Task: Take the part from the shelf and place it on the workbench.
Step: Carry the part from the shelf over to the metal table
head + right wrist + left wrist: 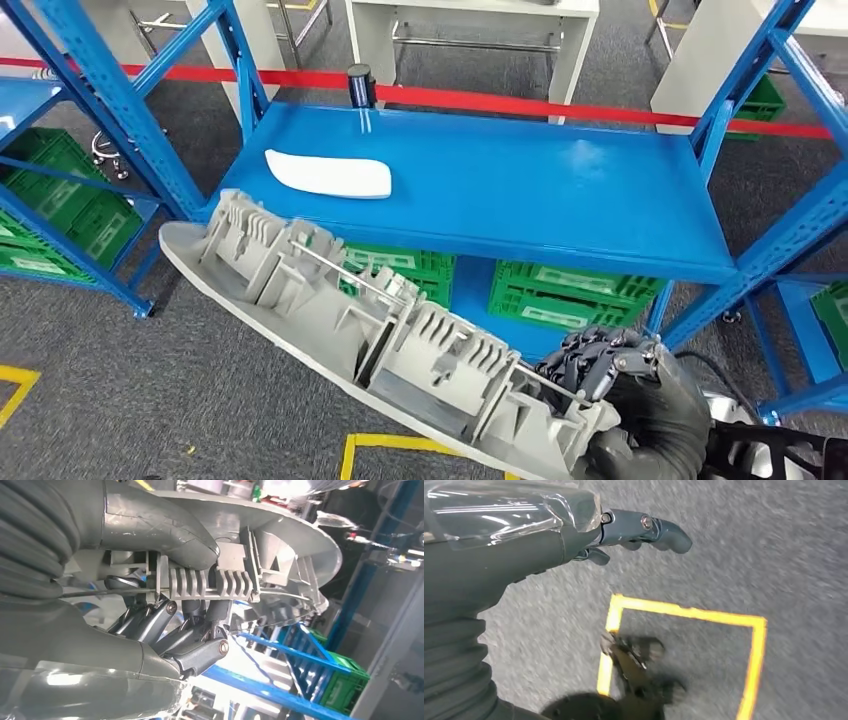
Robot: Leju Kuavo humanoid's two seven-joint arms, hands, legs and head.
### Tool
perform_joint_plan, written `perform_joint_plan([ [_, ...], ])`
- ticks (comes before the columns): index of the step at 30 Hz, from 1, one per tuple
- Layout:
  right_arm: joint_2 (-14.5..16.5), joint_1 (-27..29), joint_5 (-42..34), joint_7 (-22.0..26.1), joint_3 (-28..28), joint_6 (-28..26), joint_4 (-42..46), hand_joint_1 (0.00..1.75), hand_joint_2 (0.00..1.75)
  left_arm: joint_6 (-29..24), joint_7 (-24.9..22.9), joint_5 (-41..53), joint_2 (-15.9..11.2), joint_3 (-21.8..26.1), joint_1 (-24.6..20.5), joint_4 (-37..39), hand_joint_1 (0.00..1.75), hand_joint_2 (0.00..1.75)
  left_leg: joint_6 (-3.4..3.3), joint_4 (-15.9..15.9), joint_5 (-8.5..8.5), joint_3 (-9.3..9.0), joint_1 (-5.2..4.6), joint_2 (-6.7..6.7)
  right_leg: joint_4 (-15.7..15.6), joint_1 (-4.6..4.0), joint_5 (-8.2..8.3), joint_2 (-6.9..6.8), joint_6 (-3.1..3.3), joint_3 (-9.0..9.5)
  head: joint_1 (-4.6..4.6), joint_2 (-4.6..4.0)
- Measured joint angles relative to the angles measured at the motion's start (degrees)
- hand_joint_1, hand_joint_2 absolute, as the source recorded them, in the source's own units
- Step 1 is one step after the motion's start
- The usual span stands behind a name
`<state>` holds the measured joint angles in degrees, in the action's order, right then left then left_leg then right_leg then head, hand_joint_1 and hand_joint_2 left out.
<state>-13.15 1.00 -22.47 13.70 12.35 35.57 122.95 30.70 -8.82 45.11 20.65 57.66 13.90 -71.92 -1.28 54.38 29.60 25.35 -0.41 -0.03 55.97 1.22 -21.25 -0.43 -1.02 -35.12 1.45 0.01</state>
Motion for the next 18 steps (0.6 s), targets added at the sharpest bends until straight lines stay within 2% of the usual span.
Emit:
perform_joint_plan([
  [1,0.0,0.1,0.3,0.0,-0.1,0.0,0.0,1.66,1.75,-0.1,0.3,1.1,0.0,0.6,-0.4,0.3,0.00,1.75,-0.53,-0.5,-0.88,0.51,0.03,0.10,0.4,-0.02,-0.51,0.06,-0.03,-0.42,0.02,0.01],
  [2,-0.1,0.3,0.5,0.1,-0.3,-0.1,0.0,1.66,1.75,-0.1,0.5,2.0,0.0,1.2,-0.9,0.5,0.00,1.75,-0.99,-0.9,-1.92,1.13,0.15,0.21,1.6,-0.09,-2.03,0.13,0.22,-1.11,-0.09,0.01],
  [4,-0.1,0.7,0.9,0.1,-0.7,-0.2,0.0,1.66,1.75,-0.4,1.0,3.8,0.1,2.5,-1.8,1.0,0.00,1.75,-1.47,-1.3,-3.84,2.98,0.20,0.33,7.5,-0.16,-7.49,0.23,1.02,-3.07,-0.28,0.01],
  [5,-0.1,1.0,1.0,0.1,-0.8,-0.2,0.0,1.66,1.75,-0.7,1.1,4.6,0.1,3.3,-2.3,1.2,0.00,1.75,-1.48,-1.3,-4.65,3.93,0.15,0.36,11.3,-0.14,-9.81,0.24,1.10,-3.90,-0.36,0.01],
  [6,-0.2,1.4,1.1,0.1,-1.0,-0.2,0.0,1.66,1.75,-1.0,1.3,5.3,0.1,4.1,-2.7,1.5,0.00,1.75,-1.44,-1.1,-5.46,4.96,0.10,0.38,14.7,-0.11,-10.98,0.25,0.79,-4.27,-0.40,0.01],
  [7,-0.2,1.7,1.1,0.2,-1.1,-0.2,0.0,1.66,1.75,-1.2,1.4,5.8,0.1,5.0,-3.2,1.6,0.00,1.75,-1.36,-0.9,-6.22,6.03,0.07,0.39,16.6,-0.08,-10.83,0.24,0.19,-3.91,-0.43,0.01],
  [8,-0.3,2.0,1.1,0.2,-1.1,-0.2,0.0,1.66,1.75,-1.3,1.5,6.2,0.1,5.9,-3.6,1.8,0.00,1.75,-1.22,-0.5,-6.91,7.13,0.08,0.41,16.5,-0.02,-9.73,0.24,-0.52,-2.63,-0.46,0.01],
  [9,-0.4,2.2,1.2,0.3,-1.2,-0.2,0.0,1.66,1.75,-1.4,1.6,6.4,0.1,6.7,-4.0,1.9,0.00,1.75,-1.03,0.0,-7.47,8.33,0.11,0.41,14.3,0.06,-8.37,0.23,-1.11,-0.25,-0.47,0.01],
  [10,-0.5,2.2,1.2,0.4,-1.3,-0.2,0.0,1.66,1.75,-1.5,1.7,6.7,0.1,7.3,-4.3,2.0,0.00,1.75,-0.79,0.7,-7.90,9.43,0.11,0.42,10.2,0.16,-7.89,0.23,-1.34,2.83,-0.47,0.01],
  [11,-0.5,2.3,1.2,0.4,-1.3,-0.2,0.0,1.66,1.75,-1.7,1.8,6.9,0.1,7.9,-4.6,2.1,0.00,1.75,-0.50,1.4,-8.22,10.40,0.06,0.40,5.8,0.09,-8.25,0.28,-1.13,5.89,-0.45,0.01],
  [12,-0.6,2.4,1.2,0.5,-1.3,-0.2,0.0,1.66,1.75,-2.0,2.0,7.3,0.1,8.5,-4.9,2.1,0.00,1.75,-0.18,2.1,-8.55,11.09,0.01,0.39,2.4,0.01,-8.99,0.30,-0.75,7.96,-0.40,0.01],
  [13,-0.7,2.4,1.1,0.6,-1.4,-0.2,-0.1,1.66,1.75,-2.3,2.3,7.6,0.1,9.2,-5.3,2.2,0.00,1.75,0.15,2.5,-8.91,11.54,-0.01,0.35,0.5,-0.19,-9.83,0.33,-0.23,8.94,-0.36,0.01],
  [15,-0.9,2.6,1.0,1.1,-1.4,-0.2,-0.4,1.66,1.75,-2.6,3.2,8.4,0.1,10.7,-5.9,2.3,0.00,1.75,0.81,2.7,-9.71,11.99,0.15,0.29,0.2,-0.34,-9.56,0.26,0.70,8.37,-0.32,0.01],
  [16,-1.0,2.6,0.9,1.5,-1.4,-0.1,-0.6,1.66,1.75,-2.6,3.7,8.9,0.1,11.4,-6.1,2.4,0.00,1.75,1.13,2.9,-9.28,12.31,0.30,0.25,0.3,-0.29,-9.03,0.20,1.21,7.87,-0.31,0.01],
  [17,-1.1,2.6,0.9,1.8,-1.4,-0.1,-0.8,1.66,1.75,-2.5,4.3,9.4,0.1,12.1,-6.3,2.5,0.00,1.75,1.49,3.8,-7.73,12.75,0.43,0.21,0.2,-0.16,-8.38,0.14,1.67,7.24,-0.27,0.00],
  [18,-1.3,2.6,0.9,2.2,-1.4,-0.1,-1.0,1.66,1.75,-2.4,4.9,9.8,0.1,12.8,-6.5,2.7,0.00,1.75,1.84,5.9,-5.04,13.41,0.58,0.17,0.2,-0.01,-7.62,0.08,1.99,6.46,-0.21,0.00],
])
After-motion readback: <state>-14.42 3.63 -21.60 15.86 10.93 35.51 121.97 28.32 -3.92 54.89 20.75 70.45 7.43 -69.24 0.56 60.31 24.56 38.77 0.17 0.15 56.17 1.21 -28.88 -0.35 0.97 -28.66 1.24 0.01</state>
